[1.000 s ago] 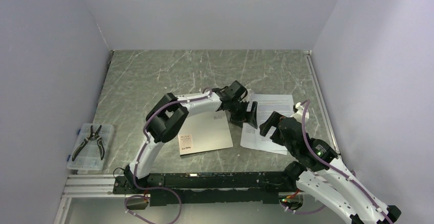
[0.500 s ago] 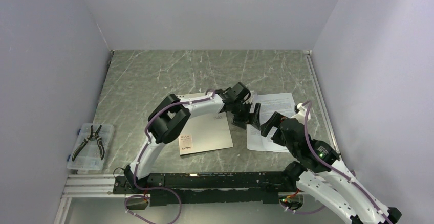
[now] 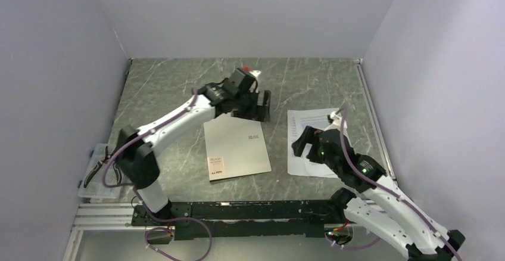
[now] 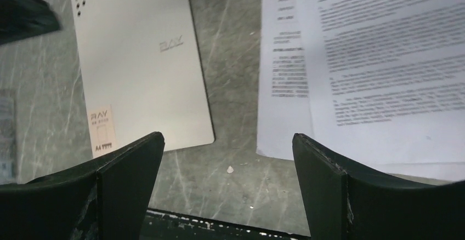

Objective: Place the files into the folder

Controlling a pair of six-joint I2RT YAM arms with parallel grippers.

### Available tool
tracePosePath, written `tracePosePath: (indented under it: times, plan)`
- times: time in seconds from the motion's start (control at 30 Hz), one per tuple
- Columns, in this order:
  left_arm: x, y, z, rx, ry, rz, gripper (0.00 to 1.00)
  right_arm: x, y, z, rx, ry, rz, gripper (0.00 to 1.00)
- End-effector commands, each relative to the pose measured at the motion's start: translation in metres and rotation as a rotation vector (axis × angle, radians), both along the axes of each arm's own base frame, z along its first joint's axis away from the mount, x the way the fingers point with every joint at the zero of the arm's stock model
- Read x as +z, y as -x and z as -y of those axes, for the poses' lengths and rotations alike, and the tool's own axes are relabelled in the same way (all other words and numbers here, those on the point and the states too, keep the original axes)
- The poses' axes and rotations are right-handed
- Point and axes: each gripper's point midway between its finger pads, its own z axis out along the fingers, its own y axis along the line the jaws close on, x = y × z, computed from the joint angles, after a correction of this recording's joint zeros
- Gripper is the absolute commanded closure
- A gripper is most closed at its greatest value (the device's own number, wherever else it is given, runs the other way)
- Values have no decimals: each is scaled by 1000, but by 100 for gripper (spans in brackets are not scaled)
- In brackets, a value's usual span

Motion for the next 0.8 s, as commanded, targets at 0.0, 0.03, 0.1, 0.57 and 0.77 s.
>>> tracePosePath:
  times: [0.0, 0.03, 0.1, 0.57, 0.77]
  plan:
    - [-6, 3, -75, 118, -133, 0, 7, 12, -12, -43, 189, -44, 31, 9]
    - [-7, 4, -88, 144, -132, -8, 7, 9, -13, -52, 227, -47, 19, 9]
    - [-9, 6, -111, 192, -121, -18, 7, 5, -18, -67, 281, -54, 6, 9]
    - [-70, 27, -182, 418, 28, -216, 7, -42, -44, -138, 469, -99, -145, 7]
    - [-88, 33, -179, 431, 102, -285, 7, -64, -57, -152, 473, -92, -192, 5]
